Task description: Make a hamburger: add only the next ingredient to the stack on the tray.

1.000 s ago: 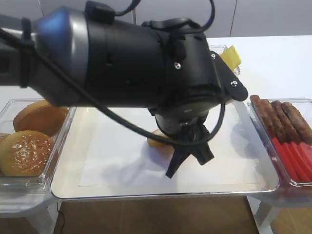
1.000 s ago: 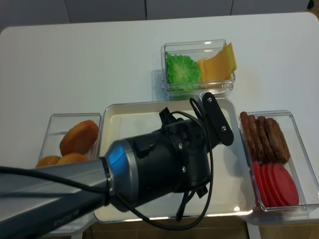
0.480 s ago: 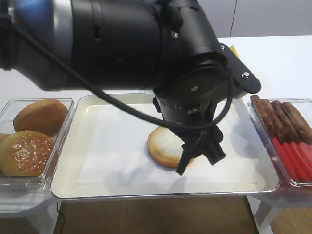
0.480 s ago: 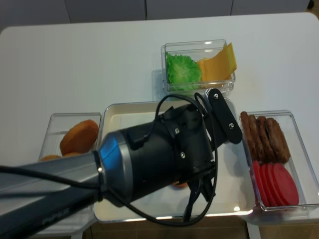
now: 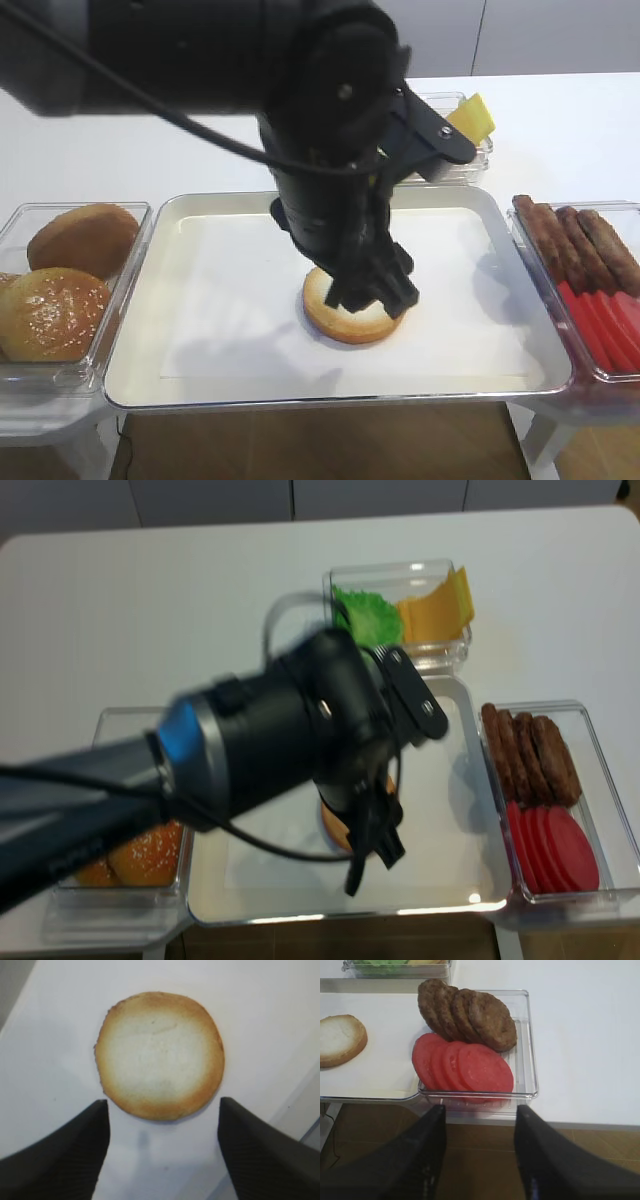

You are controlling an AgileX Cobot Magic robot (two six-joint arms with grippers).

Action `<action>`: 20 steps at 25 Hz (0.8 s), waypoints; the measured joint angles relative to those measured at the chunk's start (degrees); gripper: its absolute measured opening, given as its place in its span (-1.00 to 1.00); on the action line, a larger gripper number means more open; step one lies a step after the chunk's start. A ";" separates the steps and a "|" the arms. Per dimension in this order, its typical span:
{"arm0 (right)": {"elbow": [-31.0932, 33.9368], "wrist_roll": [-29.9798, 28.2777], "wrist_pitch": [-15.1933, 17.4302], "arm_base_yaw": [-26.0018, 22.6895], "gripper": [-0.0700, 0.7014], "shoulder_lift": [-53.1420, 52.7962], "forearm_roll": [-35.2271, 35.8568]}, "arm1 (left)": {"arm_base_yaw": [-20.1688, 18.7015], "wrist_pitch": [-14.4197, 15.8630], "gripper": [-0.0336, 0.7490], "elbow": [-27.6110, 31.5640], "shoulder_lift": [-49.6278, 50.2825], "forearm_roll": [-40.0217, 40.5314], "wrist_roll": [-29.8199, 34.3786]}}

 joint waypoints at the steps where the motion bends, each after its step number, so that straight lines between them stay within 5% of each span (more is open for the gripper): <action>1: 0.00 0.00 0.00 0.00 0.10 0.00 0.00 | 1.65 0.73 0.36 0.00 -0.60 -2.08 1.28; 11: 0.00 0.00 0.00 0.00 0.10 0.00 0.00 | 24.02 3.90 0.32 0.00 -6.59 -18.21 10.31; 20: 0.00 0.10 0.00 0.00 0.10 0.00 0.00 | 39.76 9.20 0.30 0.00 -10.26 -18.78 10.33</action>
